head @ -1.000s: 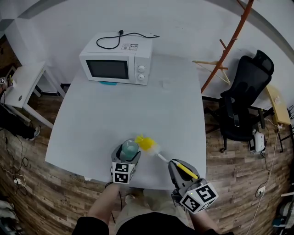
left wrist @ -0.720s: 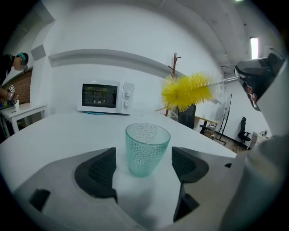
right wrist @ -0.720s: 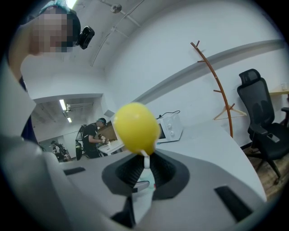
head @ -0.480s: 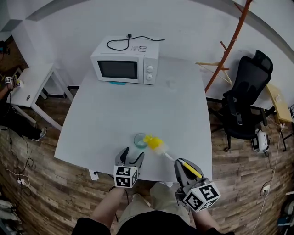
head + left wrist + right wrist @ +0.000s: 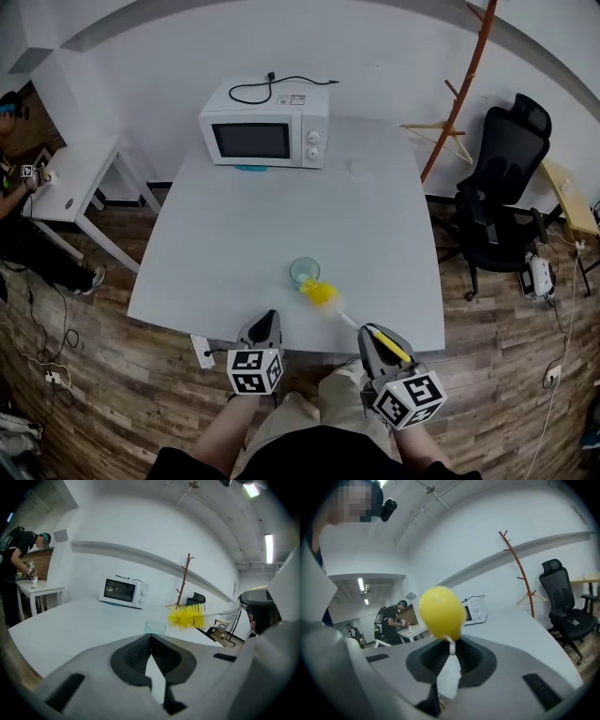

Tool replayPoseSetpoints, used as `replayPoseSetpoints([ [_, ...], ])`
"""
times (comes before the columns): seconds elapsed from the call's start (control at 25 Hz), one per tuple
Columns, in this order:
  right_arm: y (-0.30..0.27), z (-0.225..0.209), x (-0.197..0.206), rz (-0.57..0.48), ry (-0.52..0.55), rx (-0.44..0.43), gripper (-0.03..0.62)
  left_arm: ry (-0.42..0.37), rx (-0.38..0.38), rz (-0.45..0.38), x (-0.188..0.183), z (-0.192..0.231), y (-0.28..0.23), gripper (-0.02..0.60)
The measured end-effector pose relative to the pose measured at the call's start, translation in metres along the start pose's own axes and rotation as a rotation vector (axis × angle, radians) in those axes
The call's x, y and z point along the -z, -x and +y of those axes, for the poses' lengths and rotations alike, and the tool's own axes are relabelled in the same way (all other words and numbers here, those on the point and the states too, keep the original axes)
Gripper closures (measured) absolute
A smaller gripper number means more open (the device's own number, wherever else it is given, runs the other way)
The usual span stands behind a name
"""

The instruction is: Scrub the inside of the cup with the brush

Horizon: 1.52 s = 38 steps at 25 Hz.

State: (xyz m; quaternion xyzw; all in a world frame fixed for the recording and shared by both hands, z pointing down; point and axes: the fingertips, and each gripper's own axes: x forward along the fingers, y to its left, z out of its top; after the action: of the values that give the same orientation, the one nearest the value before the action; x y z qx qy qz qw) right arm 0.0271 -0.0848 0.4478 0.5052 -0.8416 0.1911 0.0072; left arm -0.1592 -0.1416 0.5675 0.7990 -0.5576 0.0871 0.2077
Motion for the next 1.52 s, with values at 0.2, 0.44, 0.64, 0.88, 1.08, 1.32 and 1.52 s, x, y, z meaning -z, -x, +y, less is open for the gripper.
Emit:
replayPoseSetpoints([
  [0.2,0.013,0.006,0.014,-0.008,0.007,0.041,0.545,0.036,0.031,0.012,0.002,-0.002,0.026,0.565],
  [0.44,0.018,0.012,0.029,-0.004,0.034,0.073,0.545,0.035,0.045,0.024,0.000,-0.003,0.053,0.565],
  [0.64,0.016,0.021,0.040,0.008,0.076,0.068,0.545,0.042,0.075,0.009,-0.007,-0.005,0.071,0.565],
  [0.88,0.010,0.031,0.043,0.013,0.090,0.053,0.545,0.034,0.085,-0.009,-0.017,-0.006,0.079,0.566],
  [1.08,0.012,0.034,0.044,0.018,0.097,0.054,0.545,0.039,0.093,-0.010,-0.017,-0.008,0.077,0.566],
  [1.32,0.014,0.027,0.046,0.032,0.099,0.074,0.545,0.046,0.104,-0.010,-0.019,-0.011,0.072,0.566],
  [1.52,0.013,0.026,0.046,0.039,0.109,0.081,0.545,0.040,0.108,-0.008,-0.019,-0.014,0.069,0.566],
])
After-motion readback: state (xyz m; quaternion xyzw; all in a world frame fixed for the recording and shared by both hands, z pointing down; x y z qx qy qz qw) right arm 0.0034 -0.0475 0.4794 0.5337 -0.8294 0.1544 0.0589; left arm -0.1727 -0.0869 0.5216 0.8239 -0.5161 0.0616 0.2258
